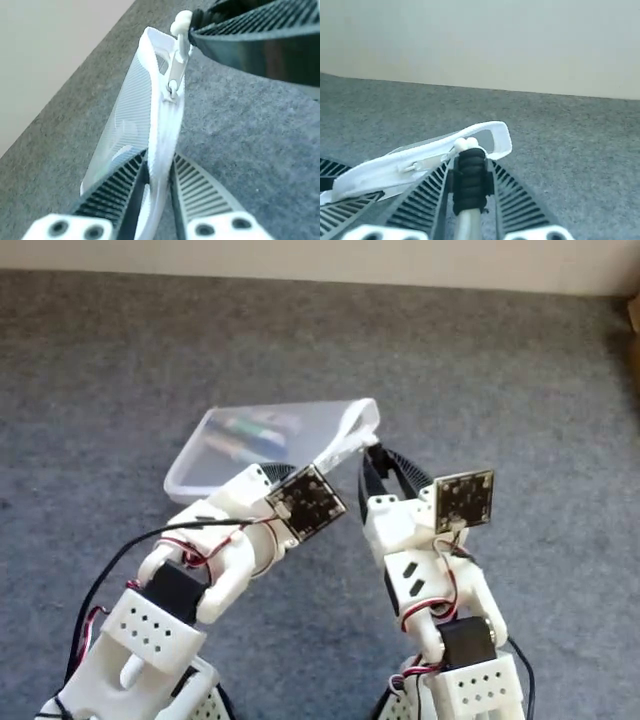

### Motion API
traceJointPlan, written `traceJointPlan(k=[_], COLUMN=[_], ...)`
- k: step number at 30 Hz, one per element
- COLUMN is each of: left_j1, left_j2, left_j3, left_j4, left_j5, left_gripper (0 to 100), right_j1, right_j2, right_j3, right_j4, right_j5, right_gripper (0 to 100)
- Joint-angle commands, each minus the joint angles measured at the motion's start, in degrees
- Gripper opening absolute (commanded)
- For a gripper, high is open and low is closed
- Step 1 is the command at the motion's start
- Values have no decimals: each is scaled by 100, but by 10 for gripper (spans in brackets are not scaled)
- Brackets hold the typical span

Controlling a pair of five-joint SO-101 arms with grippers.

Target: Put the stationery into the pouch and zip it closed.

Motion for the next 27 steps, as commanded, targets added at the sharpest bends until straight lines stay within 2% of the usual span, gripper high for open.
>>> traceJointPlan(k=[1, 14, 20, 27], left_j1=[-207, -224, -215, -224], left_j2=[-207, -312, -321, -470], left_j3=[-84, -75, -101, -92], left_j4=[132, 149, 396, 484], left_j5=[158, 396, 396, 404], left_gripper=[4, 4, 4, 4], right_j1=[347, 347, 347, 611], right_j2=[-40, -31, -31, -31], right_j3=[-57, -48, -75, -84], right_j4=[-154, -171, -171, -171], right_j5=[-18, -44, -44, -44], right_gripper=[5, 5, 5, 5])
